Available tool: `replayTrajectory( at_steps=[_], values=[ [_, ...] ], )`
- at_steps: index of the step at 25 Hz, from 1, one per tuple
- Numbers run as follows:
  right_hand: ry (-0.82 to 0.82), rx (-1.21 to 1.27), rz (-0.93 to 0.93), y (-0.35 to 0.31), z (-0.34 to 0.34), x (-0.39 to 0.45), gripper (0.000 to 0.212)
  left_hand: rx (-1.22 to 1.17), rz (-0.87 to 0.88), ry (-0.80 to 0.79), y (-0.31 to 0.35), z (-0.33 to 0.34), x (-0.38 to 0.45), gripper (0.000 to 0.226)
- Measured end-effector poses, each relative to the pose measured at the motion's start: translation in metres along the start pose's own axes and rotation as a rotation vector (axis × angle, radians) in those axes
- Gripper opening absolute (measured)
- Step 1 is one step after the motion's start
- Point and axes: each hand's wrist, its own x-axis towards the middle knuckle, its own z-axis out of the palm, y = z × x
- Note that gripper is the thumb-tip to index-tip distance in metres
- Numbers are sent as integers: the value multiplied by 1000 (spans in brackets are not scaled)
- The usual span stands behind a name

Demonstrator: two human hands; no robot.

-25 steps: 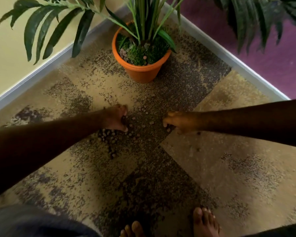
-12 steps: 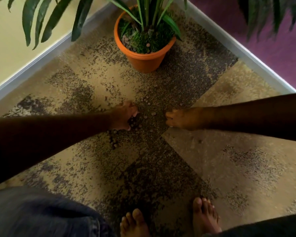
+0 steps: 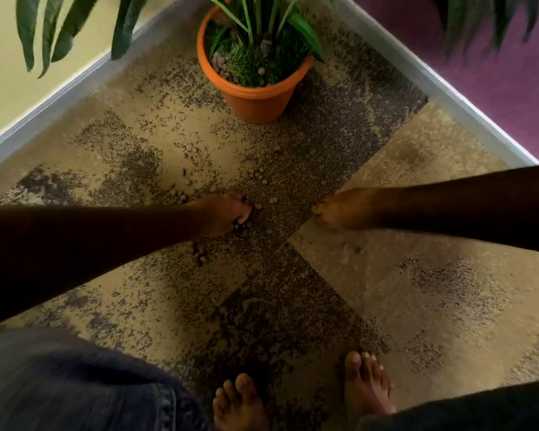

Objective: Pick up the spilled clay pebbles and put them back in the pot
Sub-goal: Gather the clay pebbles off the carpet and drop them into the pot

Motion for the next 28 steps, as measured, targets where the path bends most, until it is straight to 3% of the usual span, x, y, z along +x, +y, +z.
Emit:
replayTrajectory(
  at_steps=[2, 3, 5, 7, 8, 10, 11, 12, 13, 14, 15, 16, 17, 19, 20, 22, 24, 26, 28],
  values=[
    [19, -78, 21, 10, 5, -2, 68, -201, -196, 185, -3, 51, -41, 45],
    [6, -78, 41, 15, 7, -8, 68, -356, -286, 133, 9, 43, -19, 41],
    [106, -88, 67, 27, 14, -22, 67, -253, -428, 236, 5, 39, -15, 44],
    [19, -20, 81, 8, 4, -23, 65, -307, -384, 222, 2, 46, -21, 57],
    [10, -15, -25, -6, -4, -26, 63, -425, -341, 197, 5, 49, -14, 58],
    [125, -370, -303, -15, -16, -41, 61, -489, -266, 429, 27, 79, -13, 57],
    [247, -439, -385, -14, -20, -47, 61, -465, -182, 501, 46, 47, 24, 60],
    [160, -464, -449, -3, 4, -62, 55, -446, -99, 363, 61, -9, 75, 58],
    [154, -470, -507, -14, 4, -61, 49, -371, -27, 95, 77, -83, 139, 43],
    [133, -445, -620, -57, -12, -55, 45, -181, 128, -53, 92, -167, 206, 27],
    [218, -499, -744, -121, -52, -49, 46, -160, 307, -118, 100, -231, 262, 24],
    [255, -546, -884, -203, -99, -42, 38, -161, 365, -258, 101, -278, 290, 25],
    [209, -535, -1035, -289, -142, -31, 23, -190, 278, -371, 105, -305, 298, 24],
    [17, -643, -1170, -411, -199, -20, 10, -233, 252, -311, 121, -312, 301, 22],
    [-3, -643, -1143, -429, -209, -20, 10, -299, 260, -355, 129, -325, 304, 22],
    [93, -516, -1204, -431, -208, -18, 10, -386, 284, -558, 137, -338, 301, 26],
    [72, -384, -1212, -438, -207, -22, 11, -513, 236, -680, 146, -365, 298, 30],
    [81, -224, -1164, -451, -210, -20, 16, -622, 282, -697, 157, -372, 294, 29],
    [24, -18, -1079, -455, -205, -21, 24, -703, 251, -605, 160, -378, 299, 25]
  ],
)
